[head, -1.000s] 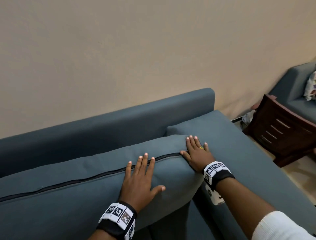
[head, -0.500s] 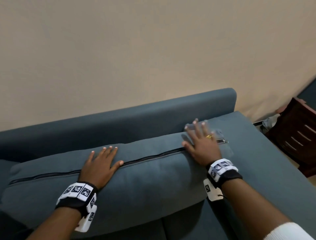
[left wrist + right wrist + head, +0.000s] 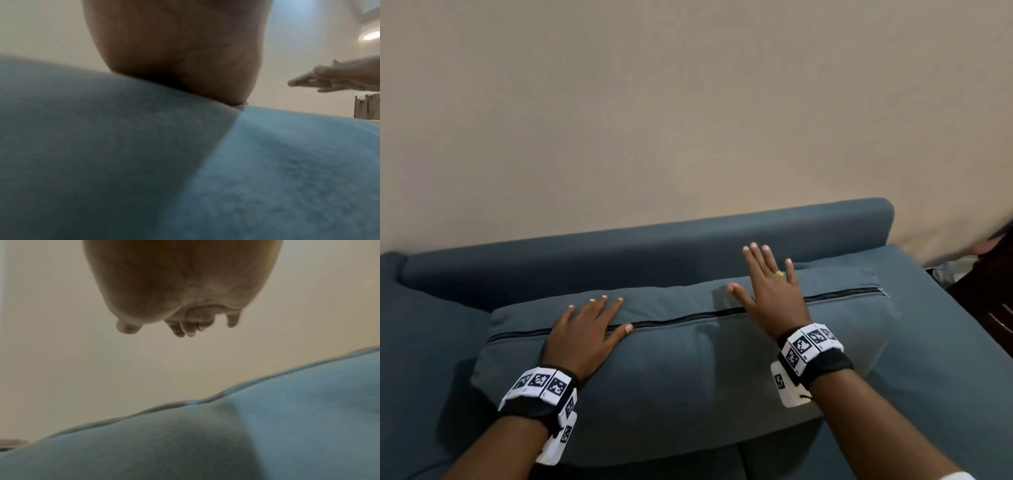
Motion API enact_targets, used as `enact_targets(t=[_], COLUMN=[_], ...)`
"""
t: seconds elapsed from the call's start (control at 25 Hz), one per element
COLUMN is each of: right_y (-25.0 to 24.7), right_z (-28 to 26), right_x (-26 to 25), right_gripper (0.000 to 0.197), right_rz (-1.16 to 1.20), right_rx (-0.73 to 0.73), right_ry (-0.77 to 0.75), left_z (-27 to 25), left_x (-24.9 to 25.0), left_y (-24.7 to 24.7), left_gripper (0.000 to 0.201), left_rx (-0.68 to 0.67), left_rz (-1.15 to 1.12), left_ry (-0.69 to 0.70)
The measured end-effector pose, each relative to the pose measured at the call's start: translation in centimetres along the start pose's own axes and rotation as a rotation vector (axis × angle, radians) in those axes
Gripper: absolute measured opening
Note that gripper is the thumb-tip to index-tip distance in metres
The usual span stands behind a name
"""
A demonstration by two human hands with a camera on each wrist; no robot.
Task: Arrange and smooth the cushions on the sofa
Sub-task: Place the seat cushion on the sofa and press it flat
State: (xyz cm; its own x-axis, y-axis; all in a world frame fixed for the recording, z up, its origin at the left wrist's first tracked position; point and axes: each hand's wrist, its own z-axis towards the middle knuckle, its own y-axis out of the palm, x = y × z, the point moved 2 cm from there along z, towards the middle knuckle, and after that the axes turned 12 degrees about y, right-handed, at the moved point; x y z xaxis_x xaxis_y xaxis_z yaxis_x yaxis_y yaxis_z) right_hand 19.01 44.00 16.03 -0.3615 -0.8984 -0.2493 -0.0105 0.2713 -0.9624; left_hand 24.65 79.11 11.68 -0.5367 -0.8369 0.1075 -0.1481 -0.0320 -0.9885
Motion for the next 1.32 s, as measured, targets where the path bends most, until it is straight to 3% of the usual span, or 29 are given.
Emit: enact_targets(t=[0.08,0.16,0.2,0.28,0.32,0.44,0.48,0.6,0.72,0.84,1.0,1.12,1.16,1.24,1.32], right_y=[1.7,5.3,5.5,4.6,4.5,8.3,8.6,8.2,11.7,11.4,13.4,11.0,11.2,14.2,16.4], right_z=[-0.9,-1.6,-1.2,-1.3,-1.5,-2.8,-2.5,-2.7,-4.4,-3.2,-4.1,-2.8,-3.2,-5.2,-6.4], right_x=[-3.8,-5.7,-7.1,-10.3,-11.9,-15.5,-16.8,-21.9,-25.5,-29.0,-33.5,-37.1,-37.8,-37.1,-35.3], right_gripper=[0.086,0.113,0.112,0.084,0.077,0.096,0.096,0.076,0.093,0.083,0.092,0.076,0.074,0.077,0.078], right_rz=[-0.069,-0.141,-0.078,0.070,0.026,-0.192,-0.124,-0.004,-0.161,-0.002,-0.279,-0.055,-0.066,-0.288,-0.371], right_rx=[-0.035,-0.140,-0.120,-0.055,-0.033,-0.160,-0.125,-0.030,-0.172,-0.105,-0.224,-0.057,-0.045,-0.182,-0.240], right_ry=[-0.082,-0.144,-0.128,-0.066,-0.093,-0.203,-0.192,-0.229,-0.379,-0.325,-0.493,-0.519,-0.562,-0.683,-0.703], left_z=[-1.3,-2.9,-3.5,-5.0,-5.5,-7.0,-7.2,-7.9,-8.9,-9.8,-10.0,-9.9,-9.9,-10.0,-10.1], left_x=[-2.3,-4.3,-5.6,-7.4,-8.1,-9.8,-10.5,-13.1,-14.9,-14.9,-14.9,-15.1,-14.9,-14.0,-13.8], left_y=[-0.2,0.0,0.2,0.9,1.1,0.9,0.5,0.1,1.5,2.0,3.1,3.8,3.7,3.5,3.7], left_gripper=[0.095,0.088,0.086,0.079,0.075,0.070,0.070,0.065,0.056,0.038,0.062,0.072,0.071,0.058,0.040], left_rx=[0.036,0.021,0.034,0.047,0.051,0.058,0.096,0.276,0.447,0.583,0.613,0.709,0.703,0.633,0.560], left_rz=[0.016,0.015,0.014,0.003,-0.002,-0.051,-0.070,-0.200,-0.611,-1.158,-1.430,-1.764,-1.836,-1.858,-1.615], left_ry=[0.015,0.025,0.019,0.007,0.002,0.006,0.029,0.078,-0.047,-0.206,-0.380,-0.543,-0.569,-0.594,-0.557])
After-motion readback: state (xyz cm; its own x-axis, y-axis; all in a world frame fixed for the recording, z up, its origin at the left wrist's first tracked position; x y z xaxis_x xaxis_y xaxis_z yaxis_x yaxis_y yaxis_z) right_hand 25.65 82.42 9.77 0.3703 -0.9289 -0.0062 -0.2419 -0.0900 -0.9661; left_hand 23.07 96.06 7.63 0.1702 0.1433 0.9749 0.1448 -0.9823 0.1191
